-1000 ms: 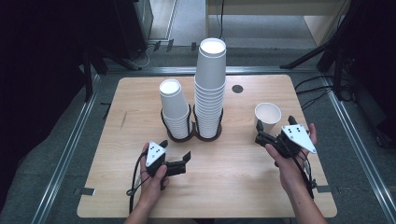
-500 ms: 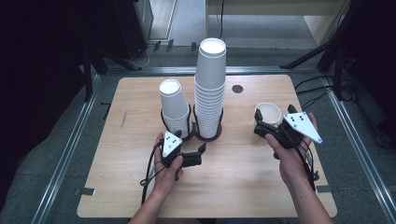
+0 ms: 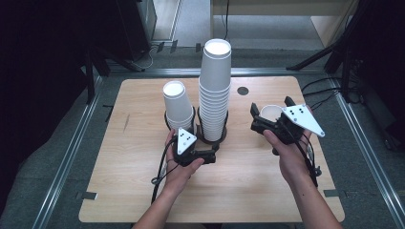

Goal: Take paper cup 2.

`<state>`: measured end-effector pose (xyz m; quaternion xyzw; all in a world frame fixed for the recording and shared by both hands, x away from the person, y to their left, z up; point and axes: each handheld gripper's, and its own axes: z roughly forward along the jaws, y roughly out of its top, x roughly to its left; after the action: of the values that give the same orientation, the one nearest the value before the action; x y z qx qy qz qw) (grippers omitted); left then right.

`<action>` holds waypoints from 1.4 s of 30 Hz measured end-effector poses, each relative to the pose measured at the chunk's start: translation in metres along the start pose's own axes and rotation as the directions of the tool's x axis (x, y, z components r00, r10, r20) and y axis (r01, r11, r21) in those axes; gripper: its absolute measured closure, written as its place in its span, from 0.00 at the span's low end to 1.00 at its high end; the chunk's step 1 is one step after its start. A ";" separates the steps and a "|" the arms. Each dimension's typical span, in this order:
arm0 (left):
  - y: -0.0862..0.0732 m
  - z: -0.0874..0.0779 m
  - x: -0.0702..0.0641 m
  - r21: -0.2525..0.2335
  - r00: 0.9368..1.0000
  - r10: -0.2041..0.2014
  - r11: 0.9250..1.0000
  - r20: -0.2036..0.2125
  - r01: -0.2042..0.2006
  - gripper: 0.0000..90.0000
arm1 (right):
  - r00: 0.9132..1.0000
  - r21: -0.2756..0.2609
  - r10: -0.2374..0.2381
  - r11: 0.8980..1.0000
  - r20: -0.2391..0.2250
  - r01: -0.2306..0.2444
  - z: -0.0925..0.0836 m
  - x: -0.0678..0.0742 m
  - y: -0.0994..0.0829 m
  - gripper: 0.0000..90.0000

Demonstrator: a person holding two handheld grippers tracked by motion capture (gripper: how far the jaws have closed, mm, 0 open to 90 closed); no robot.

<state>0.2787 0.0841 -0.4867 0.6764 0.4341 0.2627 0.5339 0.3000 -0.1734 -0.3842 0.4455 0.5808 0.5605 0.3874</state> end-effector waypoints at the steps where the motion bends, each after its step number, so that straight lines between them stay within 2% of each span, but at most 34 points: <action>1: 0.001 0.001 -0.001 0.002 1.000 0.008 1.000 -0.003 -0.008 0.00 | 1.000 0.000 0.004 1.000 -0.009 -0.004 0.001 0.002 0.002 0.00; 10: 0.011 0.009 -0.004 -0.018 1.000 0.000 1.000 -0.018 -0.001 0.00 | 0.998 -0.020 0.001 1.000 -0.060 -0.002 0.005 0.017 0.020 0.00; 16: 0.016 0.013 -0.008 -0.034 0.999 0.002 0.999 -0.046 -0.003 0.00 | 0.995 -0.030 -0.004 1.000 -0.095 0.001 0.011 0.028 0.035 0.00; 22: 0.021 0.021 -0.011 -0.045 0.997 0.008 0.999 -0.071 -0.012 0.00 | 0.990 -0.044 -0.005 0.999 -0.144 -0.001 0.018 0.040 0.046 0.00; 27: 0.028 0.026 -0.014 -0.071 0.995 0.026 0.997 -0.094 -0.032 0.00 | 0.984 -0.041 -0.029 0.999 -0.178 0.022 0.025 0.051 0.053 0.00; 32: 0.037 0.029 -0.012 -0.085 0.993 0.011 0.996 -0.117 -0.021 0.00 | 0.980 -0.038 -0.047 0.998 -0.193 0.040 0.033 0.061 0.059 0.00; 34: 0.040 0.031 -0.011 -0.089 0.990 0.023 0.995 -0.138 -0.035 0.00 | 0.980 -0.032 -0.048 0.999 -0.194 0.043 0.036 0.064 0.061 0.00; 42: 0.048 0.037 -0.006 -0.107 0.985 0.028 0.993 -0.171 -0.047 0.00 | 0.979 -0.034 -0.060 0.998 -0.196 0.055 0.046 0.074 0.070 0.00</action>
<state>0.3209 0.0584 -0.4516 0.6289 0.4499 0.3530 0.5267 0.3269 -0.0909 -0.3142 0.3653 0.6209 0.5987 0.3502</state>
